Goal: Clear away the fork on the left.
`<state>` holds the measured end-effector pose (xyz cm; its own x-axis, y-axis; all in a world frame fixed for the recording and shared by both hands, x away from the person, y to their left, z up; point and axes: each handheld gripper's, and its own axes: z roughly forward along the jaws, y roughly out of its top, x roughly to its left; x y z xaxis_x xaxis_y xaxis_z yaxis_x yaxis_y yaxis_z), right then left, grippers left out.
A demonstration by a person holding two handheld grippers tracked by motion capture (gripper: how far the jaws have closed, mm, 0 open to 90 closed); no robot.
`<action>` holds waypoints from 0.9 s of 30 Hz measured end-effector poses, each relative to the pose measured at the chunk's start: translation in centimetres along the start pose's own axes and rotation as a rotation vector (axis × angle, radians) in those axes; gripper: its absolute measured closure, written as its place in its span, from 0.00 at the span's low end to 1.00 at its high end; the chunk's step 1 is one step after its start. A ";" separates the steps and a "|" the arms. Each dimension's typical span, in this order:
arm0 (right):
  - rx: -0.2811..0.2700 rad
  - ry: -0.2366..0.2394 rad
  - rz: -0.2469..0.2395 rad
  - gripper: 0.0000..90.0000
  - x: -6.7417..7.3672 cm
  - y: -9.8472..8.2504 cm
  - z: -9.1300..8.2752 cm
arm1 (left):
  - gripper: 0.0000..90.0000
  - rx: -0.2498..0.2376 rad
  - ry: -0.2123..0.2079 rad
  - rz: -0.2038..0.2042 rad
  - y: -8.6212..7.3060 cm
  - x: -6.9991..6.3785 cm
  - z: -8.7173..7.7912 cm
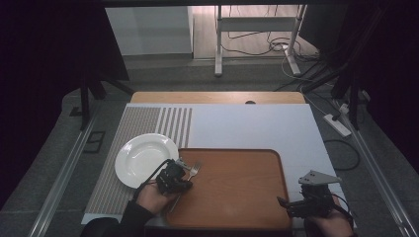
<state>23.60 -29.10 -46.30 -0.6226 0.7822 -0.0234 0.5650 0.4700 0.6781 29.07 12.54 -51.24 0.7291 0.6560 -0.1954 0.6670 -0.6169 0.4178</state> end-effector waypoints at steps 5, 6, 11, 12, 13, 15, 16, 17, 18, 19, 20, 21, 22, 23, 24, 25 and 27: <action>-0.003 0.002 0.001 0.00 0.0 0.0 0.0 | 0.99 0.000 0.005 -0.016 -0.3 0.7 -0.2; -0.003 0.002 0.001 0.00 0.0 0.0 0.0 | 0.99 0.000 0.006 -0.022 -0.3 0.9 -0.3; -0.001 0.001 -0.004 0.00 0.0 0.0 0.0 | 0.98 0.002 0.016 -0.045 -0.6 1.6 -0.5; -0.001 -0.001 -0.004 0.00 0.0 0.0 0.0 | 0.98 0.003 0.016 -0.050 -0.7 1.7 -0.6; 0.000 -0.001 -0.002 0.00 0.0 0.0 0.0 | 0.98 0.004 0.019 -0.055 -0.7 1.9 -0.7; -0.003 0.002 0.001 0.00 0.0 0.0 0.0 | 0.98 0.004 0.023 -0.063 -0.8 2.1 -0.7; -0.003 0.002 0.002 0.00 0.0 0.0 0.0 | 0.98 0.005 0.027 -0.066 -0.9 2.2 -0.8; -0.003 0.002 0.002 0.00 0.0 0.0 0.0 | 0.98 0.005 0.028 -0.067 -0.9 2.2 -0.8; -0.002 0.002 0.001 0.00 0.0 0.0 0.0 | 0.98 0.007 0.031 -0.069 -0.9 2.3 -0.8; -0.002 0.002 0.001 0.00 0.0 0.0 0.0 | 0.98 0.006 0.032 -0.071 -0.9 2.3 -0.9; 0.000 0.001 0.000 0.00 0.0 0.0 0.0 | 0.98 0.002 0.026 -0.073 -1.0 2.3 -0.9; -0.002 0.002 0.001 0.00 0.0 0.0 0.0 | 0.97 -0.002 0.020 -0.071 -1.0 2.4 -0.9; -0.002 0.002 0.000 0.00 0.0 0.0 0.0 | 0.95 -0.011 0.014 -0.068 -0.9 2.3 -0.9; -0.002 0.003 0.001 0.00 0.0 0.0 0.0 | 0.93 -0.026 0.010 -0.055 -0.9 2.2 -1.1; -0.002 0.003 0.001 0.00 0.0 0.0 0.0 | 0.90 -0.034 0.008 -0.047 -0.8 2.1 -1.2; -0.002 0.003 0.001 0.00 0.0 0.0 0.0 | 0.88 -0.046 0.005 -0.044 -0.8 1.9 -1.2; 0.000 0.001 -0.002 0.00 0.0 0.0 0.0 | 0.80 -0.066 0.000 -0.028 -0.7 1.7 -1.3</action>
<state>23.59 -29.10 -46.31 -0.6242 0.7809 -0.0238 0.5640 0.4715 0.6779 29.65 14.63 -50.71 0.7105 0.6722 -0.2082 0.6755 -0.5686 0.4694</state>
